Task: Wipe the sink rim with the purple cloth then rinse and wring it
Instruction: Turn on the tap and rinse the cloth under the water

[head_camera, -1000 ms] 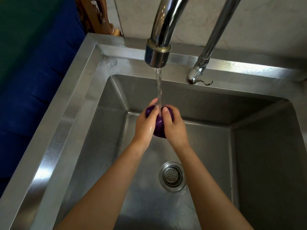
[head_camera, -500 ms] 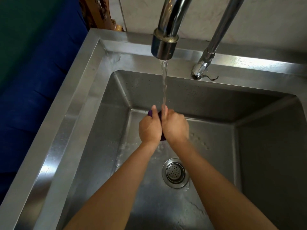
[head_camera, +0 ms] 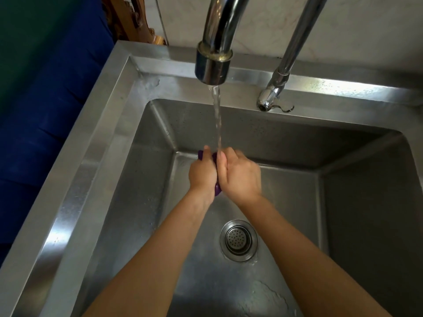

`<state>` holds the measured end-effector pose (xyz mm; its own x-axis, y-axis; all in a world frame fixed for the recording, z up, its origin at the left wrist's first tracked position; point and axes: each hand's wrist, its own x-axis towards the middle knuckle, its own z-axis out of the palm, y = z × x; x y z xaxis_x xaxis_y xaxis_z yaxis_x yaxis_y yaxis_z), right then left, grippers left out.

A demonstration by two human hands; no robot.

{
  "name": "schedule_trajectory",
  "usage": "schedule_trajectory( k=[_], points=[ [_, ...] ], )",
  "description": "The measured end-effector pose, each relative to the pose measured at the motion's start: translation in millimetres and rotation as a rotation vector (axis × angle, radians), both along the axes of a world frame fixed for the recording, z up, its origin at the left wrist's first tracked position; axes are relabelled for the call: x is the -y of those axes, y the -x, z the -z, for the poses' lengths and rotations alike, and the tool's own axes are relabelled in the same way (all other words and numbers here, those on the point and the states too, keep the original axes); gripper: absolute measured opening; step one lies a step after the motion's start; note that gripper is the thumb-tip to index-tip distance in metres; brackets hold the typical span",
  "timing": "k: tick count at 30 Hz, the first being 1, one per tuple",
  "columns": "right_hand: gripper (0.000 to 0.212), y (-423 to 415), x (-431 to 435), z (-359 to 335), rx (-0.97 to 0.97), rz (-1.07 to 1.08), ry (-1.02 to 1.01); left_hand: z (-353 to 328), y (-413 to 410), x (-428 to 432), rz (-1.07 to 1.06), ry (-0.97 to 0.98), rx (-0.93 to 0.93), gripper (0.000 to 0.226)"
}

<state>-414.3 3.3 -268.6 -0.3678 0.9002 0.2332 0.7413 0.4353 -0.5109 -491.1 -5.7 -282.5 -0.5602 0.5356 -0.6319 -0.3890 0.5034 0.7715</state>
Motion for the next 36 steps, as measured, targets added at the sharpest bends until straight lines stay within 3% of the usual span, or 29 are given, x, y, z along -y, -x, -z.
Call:
schedule_trajectory(
  k=[2,5,8,12,14,17,22,28,36],
  points=[
    [0.049,1.7,-3.4,0.3,0.09,0.04,-0.057,-3.8,-0.5,1.0,0.023,0.005,-0.126,0.046],
    [0.061,2.7,-8.2,-6.2,0.105,0.081,0.159,-17.7,-2.0,1.2,0.104,-0.008,-0.415,0.055],
    [0.053,4.4,-11.9,-9.3,-0.009,0.125,0.347,-26.7,-5.0,2.4,0.222,-0.015,-0.642,0.058],
    [0.052,7.1,-14.4,-12.9,-0.109,0.159,0.56,-25.4,0.9,2.8,0.272,-0.024,-0.693,0.056],
    [0.049,6.6,-15.3,-16.4,-0.205,0.183,0.693,-28.5,4.0,-0.5,0.291,-0.006,-0.624,0.051],
    [0.048,-2.2,-15.1,-26.7,-0.347,0.182,0.906,-27.8,9.1,-2.6,0.17,0.011,-0.284,0.04],
    [0.058,-30.5,-23.3,-48.4,-0.335,0.217,0.899,-33.1,9.2,9.0,0.135,0.02,0.185,0.039],
    [0.025,-55.5,-38.2,-101.0,-0.59,0.289,0.847,-40.7,5.3,13.0,0.16,-0.005,0.198,0.034],
    [0.03,-49.0,-65.9,-132.9,-0.611,0.401,0.866,-48.8,5.1,11.3,0.16,-0.055,0.226,0.029]
  ],
)
